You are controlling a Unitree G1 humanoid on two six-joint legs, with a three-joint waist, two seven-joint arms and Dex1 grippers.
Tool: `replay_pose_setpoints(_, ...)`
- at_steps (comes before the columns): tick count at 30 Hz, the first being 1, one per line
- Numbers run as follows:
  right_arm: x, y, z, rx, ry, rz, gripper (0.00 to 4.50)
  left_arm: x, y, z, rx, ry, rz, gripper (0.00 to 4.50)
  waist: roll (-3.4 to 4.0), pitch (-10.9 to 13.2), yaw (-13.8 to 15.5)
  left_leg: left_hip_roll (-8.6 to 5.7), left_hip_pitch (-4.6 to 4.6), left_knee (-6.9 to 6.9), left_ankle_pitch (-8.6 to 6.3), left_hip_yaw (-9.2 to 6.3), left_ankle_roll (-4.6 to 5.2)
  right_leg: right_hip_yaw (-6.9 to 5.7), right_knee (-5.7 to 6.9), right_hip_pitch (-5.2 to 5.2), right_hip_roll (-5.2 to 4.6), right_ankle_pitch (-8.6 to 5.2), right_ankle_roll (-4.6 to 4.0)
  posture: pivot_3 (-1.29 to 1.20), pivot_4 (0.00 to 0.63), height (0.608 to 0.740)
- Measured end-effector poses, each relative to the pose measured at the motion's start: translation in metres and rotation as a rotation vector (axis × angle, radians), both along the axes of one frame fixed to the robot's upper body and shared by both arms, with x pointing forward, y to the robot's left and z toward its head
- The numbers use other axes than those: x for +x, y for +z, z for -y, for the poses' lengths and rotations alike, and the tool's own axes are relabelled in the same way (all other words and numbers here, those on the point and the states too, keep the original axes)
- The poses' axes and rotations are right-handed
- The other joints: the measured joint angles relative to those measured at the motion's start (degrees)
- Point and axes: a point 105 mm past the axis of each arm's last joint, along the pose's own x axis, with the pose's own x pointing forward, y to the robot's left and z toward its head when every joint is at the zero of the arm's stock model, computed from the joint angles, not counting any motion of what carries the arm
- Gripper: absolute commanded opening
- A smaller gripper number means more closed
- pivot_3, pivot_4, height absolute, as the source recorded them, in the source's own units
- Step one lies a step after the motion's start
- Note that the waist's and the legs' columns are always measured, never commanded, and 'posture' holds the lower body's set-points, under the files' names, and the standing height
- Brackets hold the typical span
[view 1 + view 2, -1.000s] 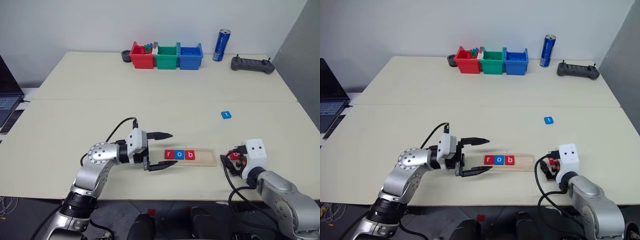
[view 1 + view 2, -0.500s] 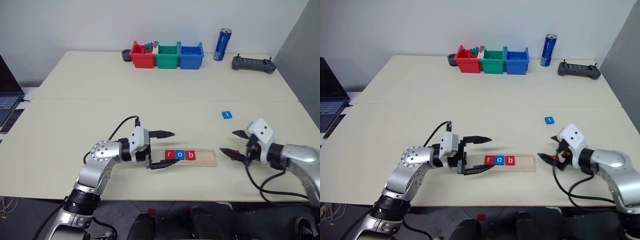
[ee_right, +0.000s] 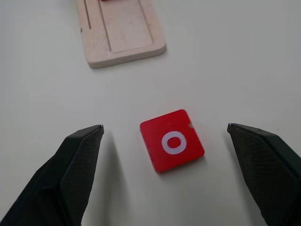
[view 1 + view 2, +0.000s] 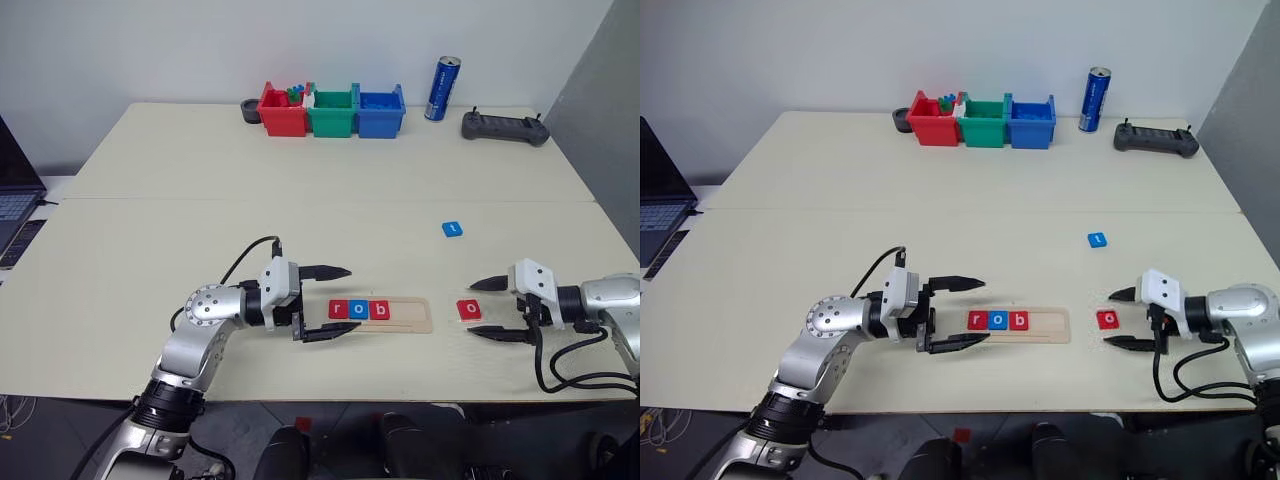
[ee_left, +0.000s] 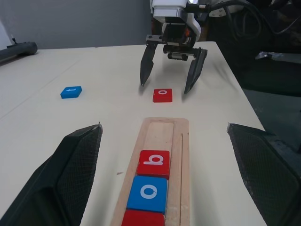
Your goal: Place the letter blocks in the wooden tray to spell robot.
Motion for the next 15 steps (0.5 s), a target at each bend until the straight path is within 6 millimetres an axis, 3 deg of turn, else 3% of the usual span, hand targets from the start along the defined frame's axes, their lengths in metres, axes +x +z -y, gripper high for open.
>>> replay_pose_setpoints(6, 0.009, -0.008, 0.002, -0.012, 0.005, 0.009, 4.49, 0.000, 0.000, -0.001, 0.004, 0.001, 0.001, 4.50, 0.01, 0.00, -0.14, 0.01, 0.04, 0.02, 0.00, 0.02, 0.00, 0.02, 0.03, 0.01, 0.01, 0.00, 0.00, 0.00, 0.150, 0.740)
replay_pose_setpoints(7, 0.011, -0.007, 0.001, -0.010, 0.006, 0.011, 4.32, -0.001, 0.000, -0.001, 0.005, 0.001, 0.001, 4.50, 0.00, 0.00, -0.14, 0.01, 0.04, 0.02, 0.00, 0.02, 0.00, 0.02, 0.03, 0.01, 0.01, 0.00, 0.00, 0.00, 0.150, 0.740)
replay_pose_setpoints(9, 0.013, -0.007, 0.000, -0.005, 0.009, 0.015, 3.94, -0.001, 0.000, -0.001, 0.009, 0.001, 0.003, 4.50, 0.01, -0.01, -0.12, 0.01, 0.04, 0.03, 0.00, 0.02, -0.01, 0.02, 0.03, 0.01, 0.01, 0.00, 0.00, 0.00, 0.150, 0.740)
replay_pose_setpoints(15, 0.014, -0.009, -0.005, 0.011, 0.016, 0.009, 1.84, -0.003, -0.002, -0.003, 0.012, 0.003, -0.006, 4.50, 0.01, -0.01, -0.09, 0.01, 0.03, 0.07, 0.00, 0.01, -0.01, 0.02, 0.04, 0.02, 0.01, 0.01, -0.01, 0.00, 0.150, 0.740)
